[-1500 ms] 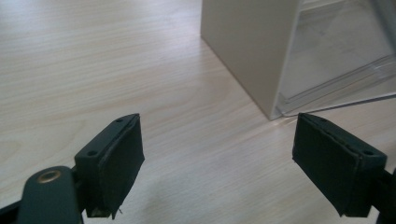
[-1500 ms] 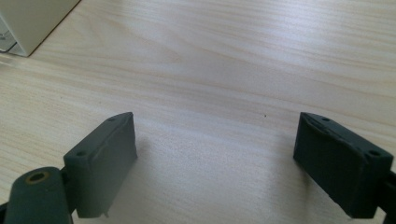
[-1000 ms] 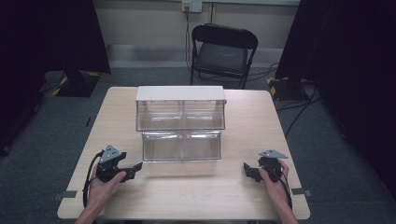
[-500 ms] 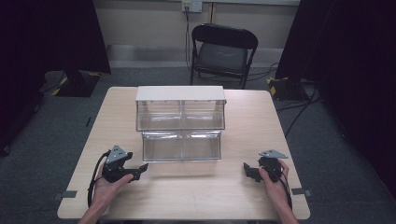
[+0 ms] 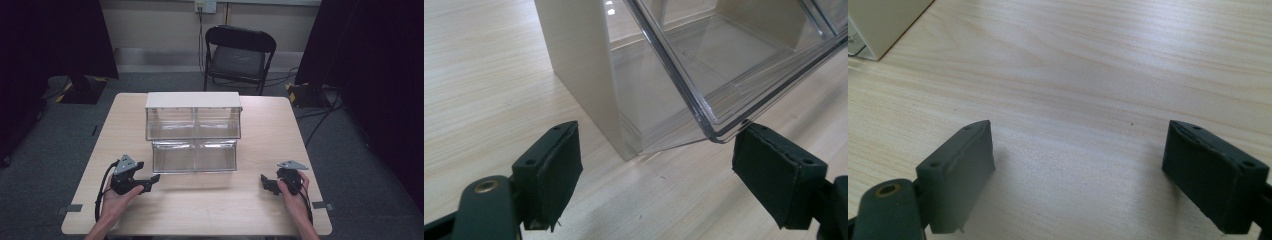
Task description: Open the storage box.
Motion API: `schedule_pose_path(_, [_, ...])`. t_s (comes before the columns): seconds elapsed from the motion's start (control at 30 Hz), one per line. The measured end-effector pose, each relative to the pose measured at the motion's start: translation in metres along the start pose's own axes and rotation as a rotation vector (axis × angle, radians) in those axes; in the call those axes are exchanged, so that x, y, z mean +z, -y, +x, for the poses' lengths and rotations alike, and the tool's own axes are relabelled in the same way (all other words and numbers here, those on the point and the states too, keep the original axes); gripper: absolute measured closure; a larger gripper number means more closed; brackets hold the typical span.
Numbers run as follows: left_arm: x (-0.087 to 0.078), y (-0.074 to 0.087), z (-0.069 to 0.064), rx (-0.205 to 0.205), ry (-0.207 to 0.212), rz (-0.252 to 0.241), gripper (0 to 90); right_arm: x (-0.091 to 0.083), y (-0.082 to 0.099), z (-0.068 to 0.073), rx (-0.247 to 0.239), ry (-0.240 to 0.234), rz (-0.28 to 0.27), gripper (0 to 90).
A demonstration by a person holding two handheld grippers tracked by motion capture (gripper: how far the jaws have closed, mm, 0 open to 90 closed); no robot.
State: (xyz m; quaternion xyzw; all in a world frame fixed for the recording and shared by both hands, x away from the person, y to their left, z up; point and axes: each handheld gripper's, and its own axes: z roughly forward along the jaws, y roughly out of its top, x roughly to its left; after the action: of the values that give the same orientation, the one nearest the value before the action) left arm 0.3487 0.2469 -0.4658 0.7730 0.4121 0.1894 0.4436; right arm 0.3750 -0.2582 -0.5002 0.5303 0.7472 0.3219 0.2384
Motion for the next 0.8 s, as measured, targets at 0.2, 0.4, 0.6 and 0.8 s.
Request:
schedule_pose_path(0.2, [-0.0008,-0.0003,-0.0016,-0.003,0.001,0.001,19.7,0.0000,0.0000,0.0000,0.000,0.000,0.000,12.5])
schedule_pose_path(0.4, [-0.0031,-0.0013,-0.0023,0.007,0.010,-0.011,18.9,0.0000,0.0000,0.0000,0.000,0.000,0.000,12.5])
schedule_pose_path(0.6, [-0.0039,-0.0013,-0.0021,0.000,0.020,-0.018,18.8,0.0000,0.0000,-0.0001,-0.001,-0.001,0.000,12.4])
schedule_pose_path(0.8, [-0.0056,-0.0017,-0.0027,0.002,0.020,-0.025,19.0,0.0001,0.0000,-0.0001,-0.001,-0.001,-0.001,12.4])
